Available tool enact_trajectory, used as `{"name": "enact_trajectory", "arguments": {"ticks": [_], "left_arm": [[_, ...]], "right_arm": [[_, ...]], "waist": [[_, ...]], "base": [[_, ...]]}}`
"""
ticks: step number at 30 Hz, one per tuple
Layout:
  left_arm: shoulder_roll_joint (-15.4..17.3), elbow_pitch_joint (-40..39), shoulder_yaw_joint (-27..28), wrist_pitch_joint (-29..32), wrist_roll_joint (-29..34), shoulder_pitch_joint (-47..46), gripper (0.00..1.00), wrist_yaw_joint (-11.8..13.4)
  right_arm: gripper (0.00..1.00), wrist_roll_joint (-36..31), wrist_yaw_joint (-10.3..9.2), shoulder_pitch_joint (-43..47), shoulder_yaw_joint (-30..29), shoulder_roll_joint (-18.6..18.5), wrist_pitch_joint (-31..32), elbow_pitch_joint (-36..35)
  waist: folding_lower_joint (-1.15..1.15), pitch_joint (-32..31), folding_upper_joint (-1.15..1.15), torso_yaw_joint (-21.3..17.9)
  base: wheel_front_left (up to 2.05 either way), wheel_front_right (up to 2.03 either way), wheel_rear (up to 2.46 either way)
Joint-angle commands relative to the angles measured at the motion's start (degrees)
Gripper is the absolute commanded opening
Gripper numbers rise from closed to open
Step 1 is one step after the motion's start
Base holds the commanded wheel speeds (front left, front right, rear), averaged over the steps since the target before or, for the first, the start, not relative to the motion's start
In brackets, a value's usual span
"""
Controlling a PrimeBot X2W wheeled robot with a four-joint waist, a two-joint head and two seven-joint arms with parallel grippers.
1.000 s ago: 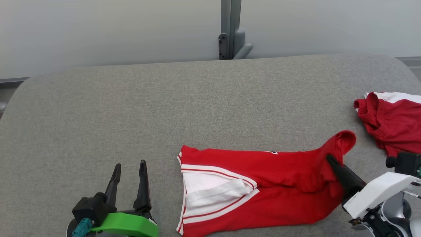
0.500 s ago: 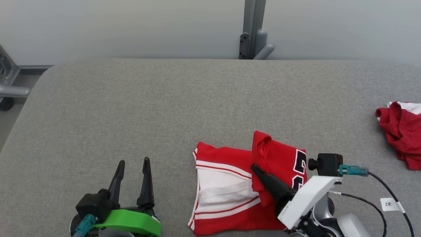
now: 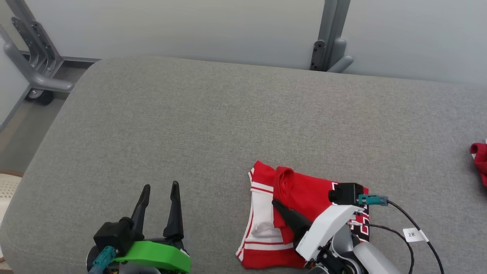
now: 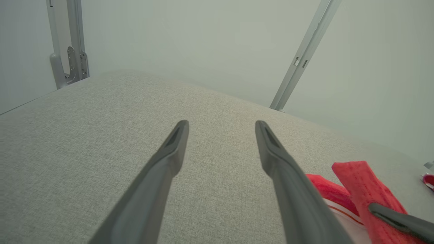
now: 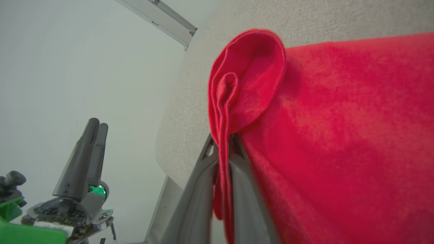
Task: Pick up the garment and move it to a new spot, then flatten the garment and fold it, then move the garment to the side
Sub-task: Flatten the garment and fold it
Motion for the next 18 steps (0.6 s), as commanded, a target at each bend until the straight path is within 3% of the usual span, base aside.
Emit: {"name": "enact_trajectory", "arguments": {"ticks": [1,3,5,6,7,13,18], "left_arm": [[-0.1,0.2,0.0,-0.1,0.4,-0.5,1.0,-0.3],[-0.2,0.3,-0.1,-0.1,0.4,-0.4,1.0,-0.4],[-0.3,0.4,-0.1,-0.1,0.5,-0.3,1.0,-0.5],[-0.4,0.5,-0.1,-0.1,0.6,-0.2,1.0,-0.5],[-0.4,0.6,-0.1,-0.1,0.7,-0.1,1.0,-0.6],[-0.6,0.9,0.0,-0.1,1.0,0.5,1.0,-0.8],[-0.6,0.7,0.1,-0.1,1.2,1.2,1.0,-0.6]], "right_arm": [[0.0,0.5,0.01,-2.0,1.1,-0.1,-1.5,3.1],[0.04,1.2,0.01,-3.1,2.2,-0.1,-2.5,5.5],[0.39,2.0,0.02,-4.3,3.7,-0.1,-3.5,7.5],[0.65,2.3,0.01,-4.9,4.6,-0.1,-3.8,8.2],[1.0,2.7,0.01,-5.5,5.4,-0.1,-4.4,8.9],[1.0,5.3,0.01,-7.7,9.0,-0.1,-8.4,9.9],[1.0,1.7,0.01,-8.6,7.5,-0.5,-14.8,9.2]], "waist": [[0.0,-0.2,0.0,1.2],[0.0,-0.3,0.0,1.5],[0.0,-0.5,0.0,1.8],[0.0,-0.5,0.0,1.9],[0.0,-0.6,0.0,1.9],[0.0,-1.3,0.0,1.9],[0.0,-1.8,0.0,1.1]], "base": [[0.0,0.0,0.0],[0.0,0.0,0.0],[0.0,0.0,0.0],[0.0,0.0,0.0],[0.0,0.0,0.0],[0.0,0.0,0.0],[0.0,0.0,0.0]]}}
